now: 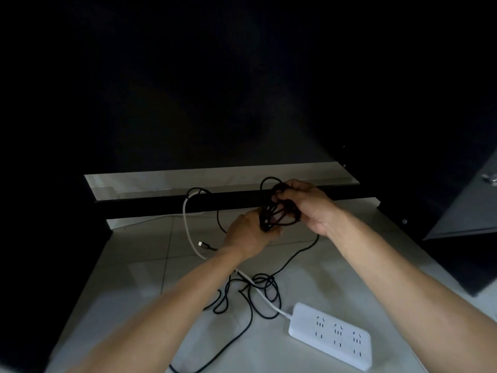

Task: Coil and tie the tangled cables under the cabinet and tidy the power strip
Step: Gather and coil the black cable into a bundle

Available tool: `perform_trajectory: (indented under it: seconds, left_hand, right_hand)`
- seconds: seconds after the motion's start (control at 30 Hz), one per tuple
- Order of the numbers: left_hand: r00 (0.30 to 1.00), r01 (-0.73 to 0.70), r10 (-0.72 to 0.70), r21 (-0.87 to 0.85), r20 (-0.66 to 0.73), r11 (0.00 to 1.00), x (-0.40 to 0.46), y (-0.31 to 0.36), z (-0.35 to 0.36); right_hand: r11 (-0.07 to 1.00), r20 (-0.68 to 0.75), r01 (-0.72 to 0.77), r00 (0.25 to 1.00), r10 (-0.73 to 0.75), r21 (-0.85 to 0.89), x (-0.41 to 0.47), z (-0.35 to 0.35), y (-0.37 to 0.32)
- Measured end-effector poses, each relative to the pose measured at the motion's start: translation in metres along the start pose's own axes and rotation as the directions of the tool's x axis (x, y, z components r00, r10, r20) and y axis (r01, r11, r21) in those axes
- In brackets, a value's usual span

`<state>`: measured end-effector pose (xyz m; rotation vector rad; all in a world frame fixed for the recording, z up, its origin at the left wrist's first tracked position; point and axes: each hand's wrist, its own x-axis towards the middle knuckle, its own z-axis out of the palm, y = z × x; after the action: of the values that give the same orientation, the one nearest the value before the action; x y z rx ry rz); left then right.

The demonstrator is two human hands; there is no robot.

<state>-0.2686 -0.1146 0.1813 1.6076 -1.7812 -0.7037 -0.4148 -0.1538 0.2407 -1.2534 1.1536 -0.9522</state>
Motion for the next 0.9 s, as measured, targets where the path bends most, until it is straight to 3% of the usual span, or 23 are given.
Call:
perform_trajectory:
  seconds: [0.13, 0.3, 0.4, 0.6, 0.8, 0.9]
  left_hand:
    - [0.999, 0.007, -0.005, -0.056, 0.039, 0.998, 0.0, 0.003, -0.007]
    - [0.998, 0.004, 0.004, -0.112, 0.069, 0.994, -0.003, 0.009, -0.005]
    - [0.997, 0.004, 0.004, -0.09, 0.082, 0.996, -0.003, 0.006, -0.004]
    - [0.995, -0.023, 0.028, 0.06, -0.098, 0.998, 0.001, -0.007, -0.004]
    - [0.988, -0.052, 0.066, 0.101, -0.139, 0.994, 0.0, -0.012, -0.004]
    - [0.989, -0.038, 0.051, 0.096, -0.14, 0.995, 0.0, -0.017, -0.006]
  right_hand:
    - [0.992, 0.009, -0.049, 0.999, 0.049, 0.115, -0.003, 0.001, 0.002]
    - [0.991, -0.15, -0.133, 0.979, 0.134, 0.018, -0.003, 0.008, 0.0]
    - [0.982, -0.111, -0.184, 0.976, 0.186, 0.028, -0.003, 0.005, -0.001]
    - [0.965, 0.007, -0.217, 0.976, 0.218, 0.15, 0.0, -0.003, 0.004]
    - [0.994, -0.022, -0.103, 0.995, 0.102, -0.037, 0.003, -0.001, 0.01]
    - [0.986, 0.069, -0.044, 0.996, 0.055, -0.158, 0.003, -0.006, 0.011]
